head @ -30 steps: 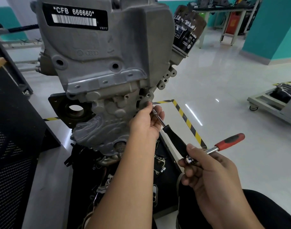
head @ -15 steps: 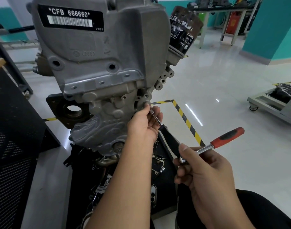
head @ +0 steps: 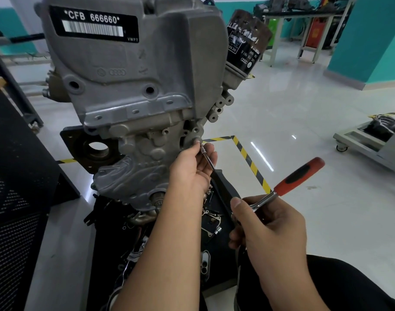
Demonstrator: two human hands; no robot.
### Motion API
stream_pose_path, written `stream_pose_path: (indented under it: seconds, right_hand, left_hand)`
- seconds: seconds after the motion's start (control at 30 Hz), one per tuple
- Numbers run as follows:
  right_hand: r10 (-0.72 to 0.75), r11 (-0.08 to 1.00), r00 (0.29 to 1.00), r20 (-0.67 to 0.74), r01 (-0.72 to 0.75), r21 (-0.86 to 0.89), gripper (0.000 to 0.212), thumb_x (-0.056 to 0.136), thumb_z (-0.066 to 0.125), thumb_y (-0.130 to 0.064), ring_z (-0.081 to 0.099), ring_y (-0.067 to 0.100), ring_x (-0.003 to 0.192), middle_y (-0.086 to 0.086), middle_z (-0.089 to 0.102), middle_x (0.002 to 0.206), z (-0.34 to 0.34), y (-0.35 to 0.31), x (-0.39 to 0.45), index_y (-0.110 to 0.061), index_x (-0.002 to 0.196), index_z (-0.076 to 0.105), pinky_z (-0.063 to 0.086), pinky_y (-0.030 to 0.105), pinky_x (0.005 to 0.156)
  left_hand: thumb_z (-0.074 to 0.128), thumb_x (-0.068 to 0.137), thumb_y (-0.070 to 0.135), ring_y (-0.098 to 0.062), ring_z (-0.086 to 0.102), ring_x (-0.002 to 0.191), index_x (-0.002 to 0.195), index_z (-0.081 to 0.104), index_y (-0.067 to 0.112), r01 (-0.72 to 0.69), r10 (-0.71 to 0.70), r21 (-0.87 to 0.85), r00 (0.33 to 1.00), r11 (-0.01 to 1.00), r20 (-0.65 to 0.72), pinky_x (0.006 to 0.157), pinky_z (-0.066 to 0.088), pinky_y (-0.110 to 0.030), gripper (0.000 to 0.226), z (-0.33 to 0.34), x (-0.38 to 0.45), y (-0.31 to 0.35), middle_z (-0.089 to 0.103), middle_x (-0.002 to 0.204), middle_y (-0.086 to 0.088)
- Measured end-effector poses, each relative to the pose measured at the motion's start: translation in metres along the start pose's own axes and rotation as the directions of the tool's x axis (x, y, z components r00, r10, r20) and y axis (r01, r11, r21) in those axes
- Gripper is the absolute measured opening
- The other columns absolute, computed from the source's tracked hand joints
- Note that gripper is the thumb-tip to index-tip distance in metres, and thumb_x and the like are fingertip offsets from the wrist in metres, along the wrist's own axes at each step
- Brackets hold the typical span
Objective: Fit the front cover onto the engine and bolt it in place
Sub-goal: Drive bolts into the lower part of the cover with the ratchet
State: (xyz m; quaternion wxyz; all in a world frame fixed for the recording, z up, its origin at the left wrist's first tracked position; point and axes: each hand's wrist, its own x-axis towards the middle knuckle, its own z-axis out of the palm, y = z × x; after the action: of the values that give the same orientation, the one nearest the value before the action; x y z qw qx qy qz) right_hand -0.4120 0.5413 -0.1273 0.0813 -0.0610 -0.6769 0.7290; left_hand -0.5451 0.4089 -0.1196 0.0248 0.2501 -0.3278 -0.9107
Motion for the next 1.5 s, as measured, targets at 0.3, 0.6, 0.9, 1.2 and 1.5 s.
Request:
stream_pose_path:
  seconds: [0.3, 0.6, 0.9, 1.2, 1.5]
  right_hand:
    - [-0.281, 0.909, 0.959, 0.032, 0.276, -0.311, 0.013, 0.084, 0.076, -0.033, 0.063, 0.021, 0.044, 0.0, 0.064, 0.054, -0.004, 0.005, 0.003, -0.036, 0.082, 0.064, 0.054, 0.041, 0.046]
    - [-0.528, 0.723, 0.845, 0.091, 0.503, -0.474, 0.021, 0.085, 0.08, -0.028, 0.056, 0.019, 0.054, -0.007, 0.056, 0.06, -0.004, 0.013, 0.007, -0.018, 0.076, 0.064, 0.042, 0.031, 0.048]
    - [-0.527, 0.745, 0.846, 0.081, 0.505, -0.436, 0.018, 0.084, 0.08, -0.029, 0.06, 0.016, 0.059, -0.01, 0.059, 0.065, -0.002, 0.017, 0.006, -0.034, 0.087, 0.063, 0.046, 0.03, 0.051]
    - [0.02, 0.993, 0.995, 0.096, -0.031, 0.114, 0.014, 0.079, 0.085, -0.024, 0.056, 0.021, 0.04, 0.01, 0.067, 0.06, -0.001, 0.0, 0.003, -0.016, 0.08, 0.073, 0.046, 0.029, 0.04]
    - [0.142, 0.957, 0.982, 0.124, -0.168, 0.236, 0.014, 0.087, 0.076, -0.018, 0.06, 0.023, 0.052, 0.017, 0.068, 0.072, -0.009, 0.0, 0.009, -0.006, 0.092, 0.072, 0.053, 0.031, 0.051]
  left_hand:
    - [0.063, 0.099, 0.013, -0.014, 0.07, 0.052, 0.083, 0.063, 0.006, -0.002, 0.002, -0.027, 1.0, 1.0, -0.002, 0.042, 0.052, -0.023, 0.018, 0.0, -0.001, -0.002, 0.074, 0.065, -0.009]
    - [0.063, 0.1, 0.013, -0.014, 0.071, 0.053, 0.086, 0.063, 0.005, 0.005, -0.005, -0.035, 1.0, 0.999, -0.001, 0.045, 0.055, -0.025, 0.016, 0.0, -0.001, -0.002, 0.073, 0.065, -0.009]
    - [0.065, 0.098, 0.013, -0.015, 0.071, 0.052, 0.085, 0.064, 0.004, -0.018, 0.018, -0.006, 1.0, 1.0, -0.025, 0.045, 0.055, -0.025, 0.015, 0.001, -0.003, -0.002, 0.074, 0.065, -0.009]
    - [0.067, 0.096, 0.014, -0.015, 0.066, 0.047, 0.086, 0.066, 0.008, -0.054, 0.054, 0.018, 0.997, 0.998, -0.046, 0.042, 0.05, -0.021, 0.012, 0.002, -0.003, -0.002, 0.072, 0.064, -0.008]
    - [0.051, 0.104, 0.025, -0.018, 0.066, 0.048, 0.086, 0.062, 0.007, -0.005, 0.005, 0.037, 1.0, 0.999, 0.006, 0.043, 0.052, -0.022, 0.028, 0.003, -0.02, -0.011, 0.073, 0.068, -0.011]
